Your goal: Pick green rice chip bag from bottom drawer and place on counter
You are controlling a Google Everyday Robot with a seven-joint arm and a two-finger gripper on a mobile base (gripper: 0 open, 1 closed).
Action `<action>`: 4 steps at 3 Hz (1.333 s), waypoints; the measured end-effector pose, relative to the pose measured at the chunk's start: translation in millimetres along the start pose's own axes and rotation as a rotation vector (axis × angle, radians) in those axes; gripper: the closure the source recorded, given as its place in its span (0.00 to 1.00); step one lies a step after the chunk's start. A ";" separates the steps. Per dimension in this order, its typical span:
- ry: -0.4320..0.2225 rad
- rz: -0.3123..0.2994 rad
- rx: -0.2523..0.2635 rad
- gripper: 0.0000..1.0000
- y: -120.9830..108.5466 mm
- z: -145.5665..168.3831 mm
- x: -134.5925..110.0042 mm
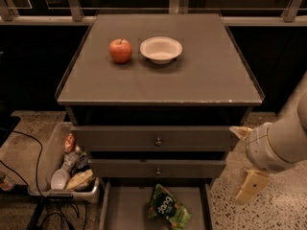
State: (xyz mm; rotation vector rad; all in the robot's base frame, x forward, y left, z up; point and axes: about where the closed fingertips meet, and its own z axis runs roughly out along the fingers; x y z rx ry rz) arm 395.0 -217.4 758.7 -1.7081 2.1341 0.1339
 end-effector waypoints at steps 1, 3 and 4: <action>0.021 0.058 -0.017 0.00 3.0 41.0 16.6; -0.043 0.175 0.011 0.00 11.6 150.5 68.2; -0.117 0.199 -0.028 0.00 32.8 214.3 78.9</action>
Offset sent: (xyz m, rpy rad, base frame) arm 0.0282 -0.0199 -0.1905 0.0771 0.0541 -0.2082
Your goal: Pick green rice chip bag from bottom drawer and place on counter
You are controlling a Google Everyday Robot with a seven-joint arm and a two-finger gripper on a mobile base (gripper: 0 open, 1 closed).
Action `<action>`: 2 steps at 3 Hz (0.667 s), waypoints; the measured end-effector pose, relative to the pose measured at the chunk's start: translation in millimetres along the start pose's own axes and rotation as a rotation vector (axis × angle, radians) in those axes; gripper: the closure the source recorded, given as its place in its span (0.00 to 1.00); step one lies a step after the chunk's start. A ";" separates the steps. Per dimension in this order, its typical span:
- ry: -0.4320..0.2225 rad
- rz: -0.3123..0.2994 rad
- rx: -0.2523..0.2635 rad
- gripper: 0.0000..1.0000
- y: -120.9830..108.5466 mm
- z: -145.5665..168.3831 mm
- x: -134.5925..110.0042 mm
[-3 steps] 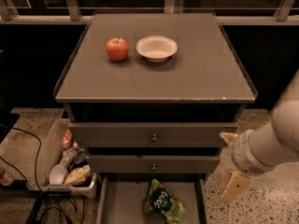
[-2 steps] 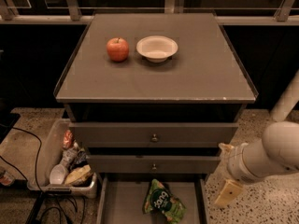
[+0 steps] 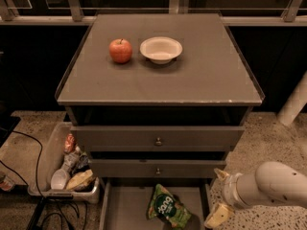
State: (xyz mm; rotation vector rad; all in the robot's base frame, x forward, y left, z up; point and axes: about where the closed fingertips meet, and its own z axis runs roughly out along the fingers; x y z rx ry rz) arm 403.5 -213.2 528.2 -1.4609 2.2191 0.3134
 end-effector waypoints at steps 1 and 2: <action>0.000 0.000 0.000 0.00 0.0 0.0 0.0; 0.009 0.000 -0.015 0.00 2.7 10.3 -1.8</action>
Offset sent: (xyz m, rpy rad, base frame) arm 0.0024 0.0144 -0.0179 -0.0082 0.0337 0.0130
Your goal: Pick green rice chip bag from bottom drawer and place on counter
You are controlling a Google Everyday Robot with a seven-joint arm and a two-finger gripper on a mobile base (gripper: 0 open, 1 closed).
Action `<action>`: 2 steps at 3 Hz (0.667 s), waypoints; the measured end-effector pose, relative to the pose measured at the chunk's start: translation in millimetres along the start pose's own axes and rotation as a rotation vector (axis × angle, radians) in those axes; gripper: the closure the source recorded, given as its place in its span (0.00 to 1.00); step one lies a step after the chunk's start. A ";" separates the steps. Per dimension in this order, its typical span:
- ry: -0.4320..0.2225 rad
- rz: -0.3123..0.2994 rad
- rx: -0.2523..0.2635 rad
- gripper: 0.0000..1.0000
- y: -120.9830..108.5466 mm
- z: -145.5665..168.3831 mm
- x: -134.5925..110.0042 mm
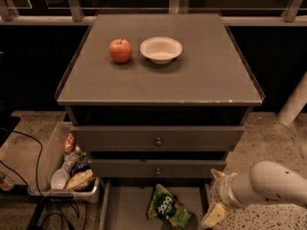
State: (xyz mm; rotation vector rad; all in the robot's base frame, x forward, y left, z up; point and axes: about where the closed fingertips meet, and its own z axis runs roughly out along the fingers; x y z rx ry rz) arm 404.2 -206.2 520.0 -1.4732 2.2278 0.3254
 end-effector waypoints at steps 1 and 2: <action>-0.027 -0.012 -0.039 0.00 -1.9 36.1 -6.9; -0.096 -0.018 -0.060 0.00 -1.5 84.8 -4.8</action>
Offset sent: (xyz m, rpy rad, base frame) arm 0.0361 0.0629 -0.1332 0.1967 -0.0254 0.0731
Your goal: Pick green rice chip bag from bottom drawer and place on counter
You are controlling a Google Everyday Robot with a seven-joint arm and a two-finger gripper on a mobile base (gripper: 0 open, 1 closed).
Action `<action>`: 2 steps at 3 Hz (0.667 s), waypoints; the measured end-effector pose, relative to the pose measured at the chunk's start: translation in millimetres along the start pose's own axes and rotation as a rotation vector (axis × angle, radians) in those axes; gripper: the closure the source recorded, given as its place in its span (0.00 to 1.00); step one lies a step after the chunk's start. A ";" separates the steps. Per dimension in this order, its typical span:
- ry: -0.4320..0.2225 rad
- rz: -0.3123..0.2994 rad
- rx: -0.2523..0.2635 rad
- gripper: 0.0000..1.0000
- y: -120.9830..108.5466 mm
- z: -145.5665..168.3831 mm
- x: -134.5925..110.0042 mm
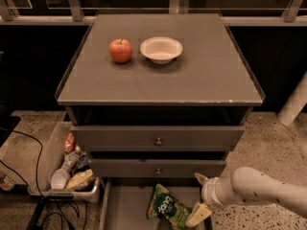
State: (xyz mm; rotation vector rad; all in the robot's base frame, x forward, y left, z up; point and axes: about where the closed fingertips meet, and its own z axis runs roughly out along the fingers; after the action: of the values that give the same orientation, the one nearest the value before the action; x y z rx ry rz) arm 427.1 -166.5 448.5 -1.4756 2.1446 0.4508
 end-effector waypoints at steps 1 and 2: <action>-0.085 0.002 -0.038 0.00 5.8 47.5 11.0; -0.145 0.036 -0.115 0.00 24.9 99.8 32.7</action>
Offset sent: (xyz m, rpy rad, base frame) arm -0.0162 0.0427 -0.1447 0.2453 0.0879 0.0516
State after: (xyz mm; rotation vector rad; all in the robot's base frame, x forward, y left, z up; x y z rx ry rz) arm 415.3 -130.0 347.6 -1.4200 2.0639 0.6832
